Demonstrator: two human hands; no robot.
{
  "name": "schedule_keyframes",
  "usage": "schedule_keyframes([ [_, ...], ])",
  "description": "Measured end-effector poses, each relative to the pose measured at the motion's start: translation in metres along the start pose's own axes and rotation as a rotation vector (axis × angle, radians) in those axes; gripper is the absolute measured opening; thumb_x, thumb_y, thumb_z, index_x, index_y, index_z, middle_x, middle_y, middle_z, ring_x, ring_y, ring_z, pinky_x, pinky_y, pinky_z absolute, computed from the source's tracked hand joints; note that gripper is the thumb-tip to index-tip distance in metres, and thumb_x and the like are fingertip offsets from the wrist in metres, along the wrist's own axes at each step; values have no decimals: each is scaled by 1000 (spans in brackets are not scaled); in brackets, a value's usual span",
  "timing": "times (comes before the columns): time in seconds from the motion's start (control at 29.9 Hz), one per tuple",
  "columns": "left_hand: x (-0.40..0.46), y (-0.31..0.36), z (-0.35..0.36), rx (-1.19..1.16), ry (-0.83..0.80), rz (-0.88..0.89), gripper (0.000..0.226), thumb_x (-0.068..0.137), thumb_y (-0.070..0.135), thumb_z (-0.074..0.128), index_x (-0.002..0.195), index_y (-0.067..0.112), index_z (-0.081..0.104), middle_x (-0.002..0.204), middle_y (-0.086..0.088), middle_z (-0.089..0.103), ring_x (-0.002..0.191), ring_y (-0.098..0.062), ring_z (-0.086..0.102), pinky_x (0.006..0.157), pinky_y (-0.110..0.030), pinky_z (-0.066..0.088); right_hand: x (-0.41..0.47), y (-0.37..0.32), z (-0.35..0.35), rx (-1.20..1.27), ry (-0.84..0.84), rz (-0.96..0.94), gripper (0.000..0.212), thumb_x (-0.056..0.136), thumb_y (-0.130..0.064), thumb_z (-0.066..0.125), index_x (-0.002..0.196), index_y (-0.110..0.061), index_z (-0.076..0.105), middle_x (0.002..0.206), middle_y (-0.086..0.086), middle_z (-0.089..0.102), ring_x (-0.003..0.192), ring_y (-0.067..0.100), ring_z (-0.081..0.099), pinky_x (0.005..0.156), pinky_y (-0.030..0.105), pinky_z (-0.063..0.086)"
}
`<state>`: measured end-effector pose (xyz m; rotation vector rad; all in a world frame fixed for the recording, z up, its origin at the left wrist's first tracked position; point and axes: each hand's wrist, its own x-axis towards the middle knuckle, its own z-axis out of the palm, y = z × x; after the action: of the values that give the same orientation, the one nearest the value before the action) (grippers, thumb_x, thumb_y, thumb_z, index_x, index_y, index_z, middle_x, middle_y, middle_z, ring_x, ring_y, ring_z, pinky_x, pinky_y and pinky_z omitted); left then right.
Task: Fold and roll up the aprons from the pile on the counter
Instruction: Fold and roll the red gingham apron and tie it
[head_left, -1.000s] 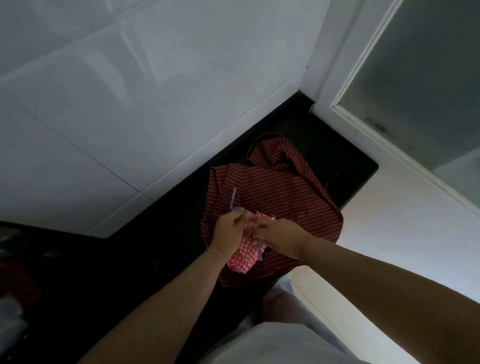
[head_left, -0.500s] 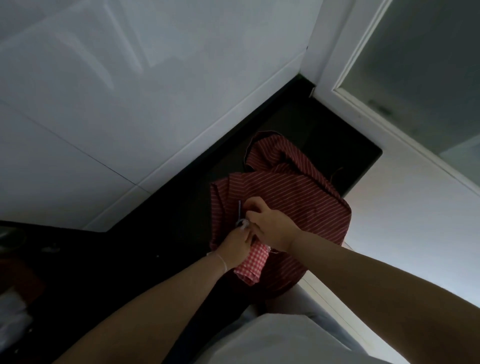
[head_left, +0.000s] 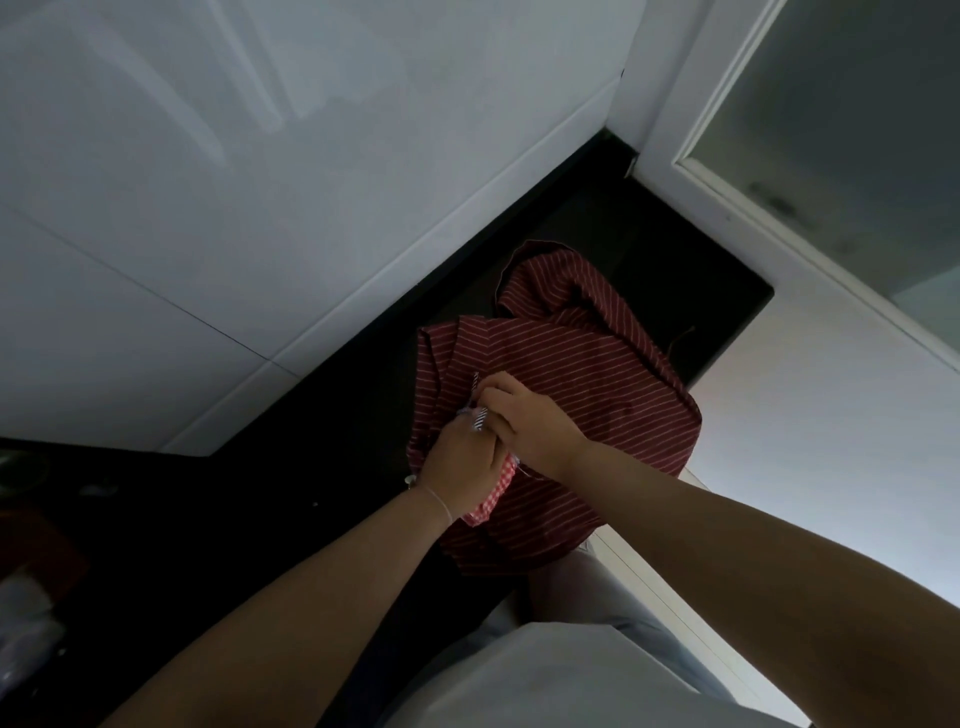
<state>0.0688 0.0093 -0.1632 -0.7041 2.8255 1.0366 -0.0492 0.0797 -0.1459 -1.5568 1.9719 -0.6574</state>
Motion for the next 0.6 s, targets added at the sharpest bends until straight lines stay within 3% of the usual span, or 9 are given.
schedule_keyframes([
  [0.07, 7, -4, 0, 146, 45, 25, 36, 101, 20, 33, 120, 1, 57, 108, -13, 64, 93, -20, 58, 91, -32, 46, 5, -7, -11, 61, 5, 48, 25, 101, -20, 43, 120, -6, 54, 114, 5, 58, 91, 17, 58, 78, 32, 49],
  [0.17, 15, -7, -4, 278, 27, 11, 43, 98, 23, 27, 112, 0, 61, 100, -15, 66, 88, -24, 61, 85, -37, 50, 14, -14, -30, 79, -57, 119, 36, 102, -33, 37, 136, -19, 39, 113, -1, 61, 92, 13, 61, 80, 23, 44],
  [0.27, 17, -1, -9, 310, 5, 33, 61, 91, 31, 9, 102, 1, 62, 95, -14, 64, 90, -27, 59, 88, -38, 46, 20, -9, -41, 85, -169, 163, 37, 100, -22, 38, 137, -24, 40, 121, 0, 61, 100, 18, 62, 89, 29, 49],
  [0.47, 28, -5, -22, 238, -45, 7, 32, 100, 17, 30, 97, 7, 61, 99, -8, 61, 93, -19, 54, 86, -29, 41, 26, -1, -42, 233, -327, 219, 55, 92, 1, 51, 143, -17, 38, 142, 3, 44, 128, 16, 43, 100, 19, 35],
  [0.6, 30, -11, -24, 201, -113, -32, 32, 100, 17, 32, 97, 5, 62, 101, -9, 62, 96, -22, 56, 89, -31, 43, 31, 5, -30, 141, -317, 238, 45, 95, -4, 50, 139, -11, 44, 133, 9, 53, 120, 22, 52, 98, 23, 40],
])
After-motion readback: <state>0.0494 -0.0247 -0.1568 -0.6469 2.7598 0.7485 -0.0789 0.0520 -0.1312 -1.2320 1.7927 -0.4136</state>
